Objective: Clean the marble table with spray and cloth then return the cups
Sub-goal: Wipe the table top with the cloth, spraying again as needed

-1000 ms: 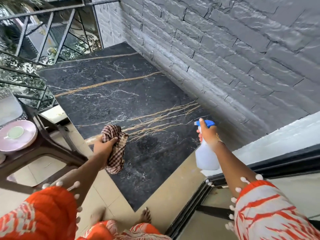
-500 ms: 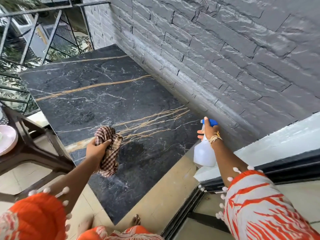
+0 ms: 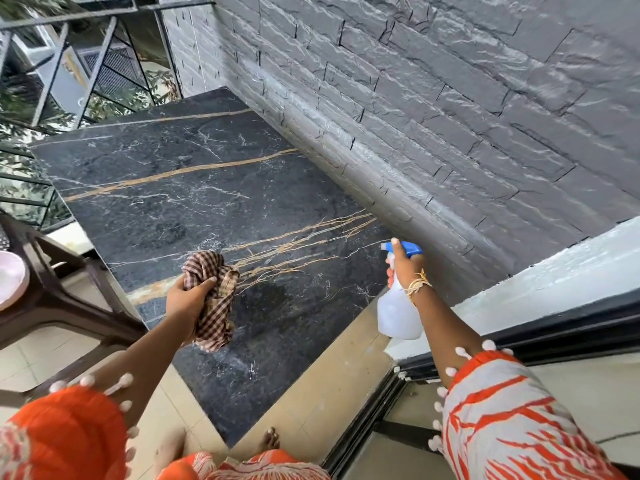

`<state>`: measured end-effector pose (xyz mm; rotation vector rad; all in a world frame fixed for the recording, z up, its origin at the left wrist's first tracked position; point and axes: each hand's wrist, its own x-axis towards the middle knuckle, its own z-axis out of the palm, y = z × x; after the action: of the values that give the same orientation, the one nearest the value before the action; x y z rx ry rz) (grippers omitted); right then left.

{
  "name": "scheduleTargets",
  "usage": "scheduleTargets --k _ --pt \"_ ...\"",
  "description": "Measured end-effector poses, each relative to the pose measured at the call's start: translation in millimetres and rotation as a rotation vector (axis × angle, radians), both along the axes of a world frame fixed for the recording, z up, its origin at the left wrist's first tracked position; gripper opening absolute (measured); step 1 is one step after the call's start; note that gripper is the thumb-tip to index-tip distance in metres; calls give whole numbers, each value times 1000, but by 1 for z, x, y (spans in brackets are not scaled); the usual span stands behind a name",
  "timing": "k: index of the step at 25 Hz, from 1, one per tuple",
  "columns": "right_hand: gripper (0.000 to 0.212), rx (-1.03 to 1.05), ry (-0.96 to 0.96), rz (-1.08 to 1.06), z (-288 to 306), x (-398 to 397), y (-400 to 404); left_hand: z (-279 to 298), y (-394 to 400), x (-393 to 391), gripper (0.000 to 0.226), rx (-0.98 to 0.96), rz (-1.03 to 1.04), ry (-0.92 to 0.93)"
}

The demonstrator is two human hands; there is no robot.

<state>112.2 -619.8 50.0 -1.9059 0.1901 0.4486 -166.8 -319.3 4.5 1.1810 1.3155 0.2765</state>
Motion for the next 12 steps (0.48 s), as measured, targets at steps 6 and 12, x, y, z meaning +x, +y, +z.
scheduleTargets --k 6,12 --pt "30 26 -14 84 -1 -53 52 9 10 -32 61 -16 80 -11" --pt "35 28 46 205 11 -121 123 13 40 -90 56 -19 70 -48"
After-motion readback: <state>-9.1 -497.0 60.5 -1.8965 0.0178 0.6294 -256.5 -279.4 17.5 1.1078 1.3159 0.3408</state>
